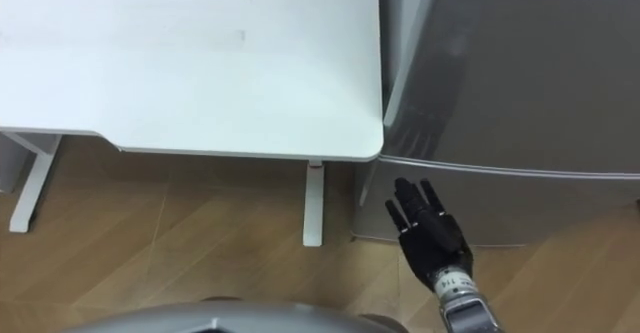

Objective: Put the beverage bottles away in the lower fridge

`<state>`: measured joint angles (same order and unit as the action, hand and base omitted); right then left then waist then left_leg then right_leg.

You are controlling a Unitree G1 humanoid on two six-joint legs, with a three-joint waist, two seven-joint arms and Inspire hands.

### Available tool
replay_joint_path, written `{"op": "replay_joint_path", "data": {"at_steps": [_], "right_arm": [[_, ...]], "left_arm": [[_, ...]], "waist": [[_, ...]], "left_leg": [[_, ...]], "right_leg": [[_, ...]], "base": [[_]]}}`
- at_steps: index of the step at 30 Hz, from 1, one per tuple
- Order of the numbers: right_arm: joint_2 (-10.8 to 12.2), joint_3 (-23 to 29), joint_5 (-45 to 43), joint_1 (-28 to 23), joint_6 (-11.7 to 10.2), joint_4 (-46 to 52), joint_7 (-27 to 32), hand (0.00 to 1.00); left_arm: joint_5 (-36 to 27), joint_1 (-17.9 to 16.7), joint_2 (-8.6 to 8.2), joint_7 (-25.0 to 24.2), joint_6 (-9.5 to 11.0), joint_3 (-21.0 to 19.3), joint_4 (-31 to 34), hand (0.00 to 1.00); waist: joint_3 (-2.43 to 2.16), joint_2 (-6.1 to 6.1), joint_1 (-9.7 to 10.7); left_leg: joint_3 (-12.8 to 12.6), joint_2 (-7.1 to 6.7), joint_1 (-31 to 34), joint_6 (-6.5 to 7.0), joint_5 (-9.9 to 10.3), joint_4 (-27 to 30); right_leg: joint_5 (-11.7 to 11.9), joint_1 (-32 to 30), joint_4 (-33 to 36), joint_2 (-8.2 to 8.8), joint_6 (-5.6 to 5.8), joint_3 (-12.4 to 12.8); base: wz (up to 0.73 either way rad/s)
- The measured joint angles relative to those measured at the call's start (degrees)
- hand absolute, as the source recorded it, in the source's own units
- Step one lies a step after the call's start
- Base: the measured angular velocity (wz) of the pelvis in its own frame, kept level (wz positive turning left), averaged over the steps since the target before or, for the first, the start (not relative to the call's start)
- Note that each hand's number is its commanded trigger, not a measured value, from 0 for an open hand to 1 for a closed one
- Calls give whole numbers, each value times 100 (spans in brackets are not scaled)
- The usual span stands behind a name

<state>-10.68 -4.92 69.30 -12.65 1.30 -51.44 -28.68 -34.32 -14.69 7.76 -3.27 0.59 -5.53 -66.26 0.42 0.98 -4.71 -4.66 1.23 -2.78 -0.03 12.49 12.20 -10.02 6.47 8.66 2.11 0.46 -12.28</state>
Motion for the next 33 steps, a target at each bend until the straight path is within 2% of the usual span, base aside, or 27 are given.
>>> {"op": "replay_joint_path", "data": {"at_steps": [4,5,7,11,16,18,22,24,30,33], "right_arm": [[-50,34,-836,101,8,-618,74,0],[-52,73,-1134,108,10,-767,156,0],[-47,186,-1607,131,9,-975,238,0],[-50,235,-2625,211,4,-1460,470,0],[-46,206,-3828,264,7,-1742,736,0],[-37,250,-4247,308,-2,-1760,887,0],[-37,235,-4719,525,-6,-1977,1191,0],[-33,292,-4934,616,-3,-2120,1380,0],[-5,482,-4725,573,-25,-2235,1653,0],[-4,506,-4729,575,-4,-2237,1736,0]], "left_arm": [[15,-16,-1,10,-3,0,-4,0],[14,-21,-2,11,-3,-2,-5,0],[12,-36,-4,13,-3,-25,-5,0],[27,-42,4,47,-1,-75,-8,0],[115,-52,13,59,-24,-31,-25,0],[348,-59,14,59,-37,-54,-28,0],[546,-32,32,58,-38,-80,-58,0],[836,-15,30,59,-43,-253,-145,0],[1515,22,34,58,-106,-327,-192,0],[1834,88,43,58,-169,-329,-193,0]], "waist": [[5,25,25],[31,69,19],[33,69,42],[31,85,115],[23,104,107],[25,106,123],[30,102,119],[30,113,117],[19,104,181],[15,78,180]], "left_leg": [[29,-7,9,0,0,4],[46,-13,12,0,-1,7],[74,-22,18,0,-2,30],[169,-60,9,3,-4,52],[191,-86,-5,4,-4,30],[196,-87,-11,4,-4,7],[179,-96,-82,5,-5,-46],[190,-103,-78,6,-4,-45],[351,-143,29,16,5,8],[351,-144,32,16,5,7]], "right_leg": [[-5,17,-8,0,2,-44],[-12,19,-8,3,1,-44],[-20,32,-14,9,5,-68],[-60,81,-15,46,22,-200],[-90,67,-10,66,40,-200],[-91,59,-12,67,41,-200],[-96,109,-38,69,49,-191],[-98,136,-88,71,52,-214],[-120,164,-96,93,78,-351],[-123,165,-98,93,78,-360]], "base": [[7],[7],[8],[12],[3],[0],[-1],[4],[14],[2]]}}
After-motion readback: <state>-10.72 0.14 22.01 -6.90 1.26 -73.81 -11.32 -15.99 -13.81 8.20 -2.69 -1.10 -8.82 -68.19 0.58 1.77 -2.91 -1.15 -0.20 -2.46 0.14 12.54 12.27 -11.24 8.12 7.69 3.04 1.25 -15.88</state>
